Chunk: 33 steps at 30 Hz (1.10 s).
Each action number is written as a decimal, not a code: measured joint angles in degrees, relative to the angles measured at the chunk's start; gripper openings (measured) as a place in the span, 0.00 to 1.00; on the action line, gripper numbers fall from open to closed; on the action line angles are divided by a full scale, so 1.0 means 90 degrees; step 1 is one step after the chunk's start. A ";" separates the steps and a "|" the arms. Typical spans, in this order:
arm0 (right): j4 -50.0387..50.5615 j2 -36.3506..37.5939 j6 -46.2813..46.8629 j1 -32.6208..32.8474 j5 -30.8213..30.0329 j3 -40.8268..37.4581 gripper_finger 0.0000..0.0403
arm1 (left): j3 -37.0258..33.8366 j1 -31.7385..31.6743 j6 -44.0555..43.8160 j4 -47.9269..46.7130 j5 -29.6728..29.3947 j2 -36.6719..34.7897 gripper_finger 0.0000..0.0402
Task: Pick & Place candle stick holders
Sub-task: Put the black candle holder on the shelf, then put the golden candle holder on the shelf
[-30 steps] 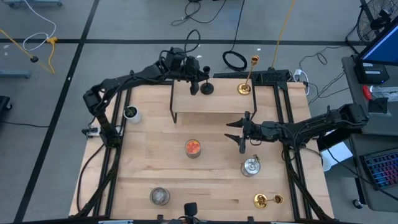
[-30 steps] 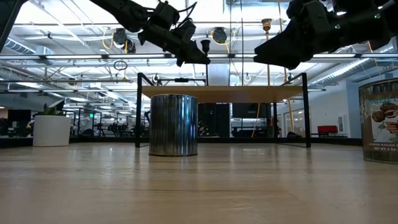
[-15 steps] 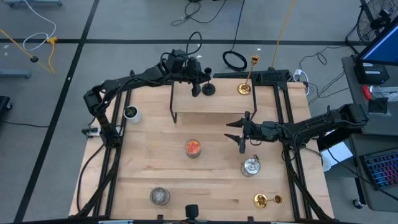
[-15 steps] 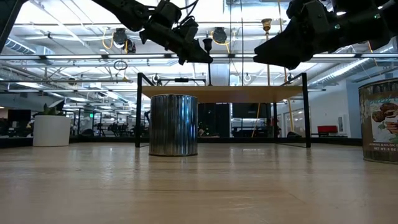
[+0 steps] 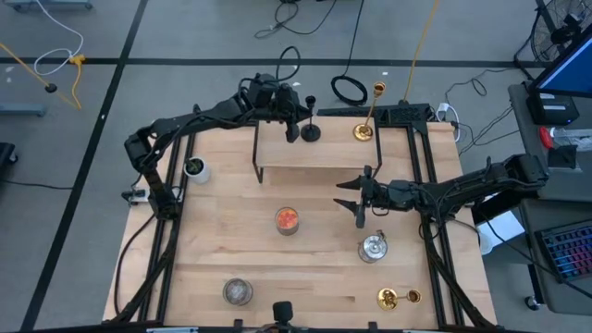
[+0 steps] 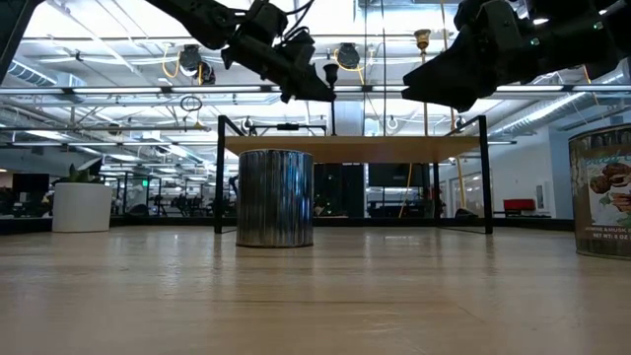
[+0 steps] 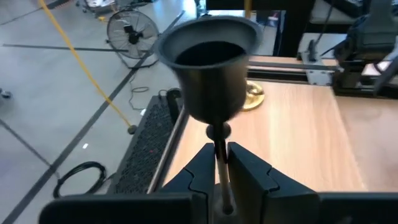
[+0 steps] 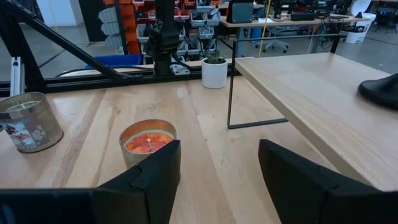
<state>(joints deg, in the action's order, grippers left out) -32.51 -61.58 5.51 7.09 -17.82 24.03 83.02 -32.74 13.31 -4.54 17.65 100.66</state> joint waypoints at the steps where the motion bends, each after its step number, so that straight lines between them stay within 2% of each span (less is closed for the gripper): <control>1: 0.0000 0.0000 -0.0009 0.0000 0.0000 0.0000 0.53 | 0.0000 -0.0001 0.0015 -0.0005 0.0000 0.0000 0.12; 11: 0.0002 0.0002 -0.0137 0.0010 0.0010 0.0000 0.53 | 0.0000 0.0006 0.0160 -0.0149 0.0029 0.0000 0.13; 19: 0.0007 0.0002 -0.0714 0.0015 0.0025 0.0000 0.53 | 0.0000 0.0010 0.0228 -0.0216 0.0026 0.0000 0.33; 21: 0.0078 0.0038 -0.0832 0.0012 0.0243 0.0000 0.53 | 0.0000 0.0039 0.0228 -0.0270 0.0024 -0.0003 0.38; 25: 0.0346 0.0338 -0.0933 0.0017 0.0866 0.0000 0.53 | -0.0010 0.0080 0.0297 -0.0583 0.0026 -0.0168 0.43; 33: 0.2158 0.1656 -0.1018 0.0015 0.1231 0.0002 0.53 | -0.0010 0.0138 0.0396 -0.1891 0.0021 -0.0721 0.45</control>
<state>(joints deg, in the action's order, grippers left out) -13.09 -46.67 -3.65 7.22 -6.74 24.05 82.94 -31.50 16.87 -21.55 17.84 94.18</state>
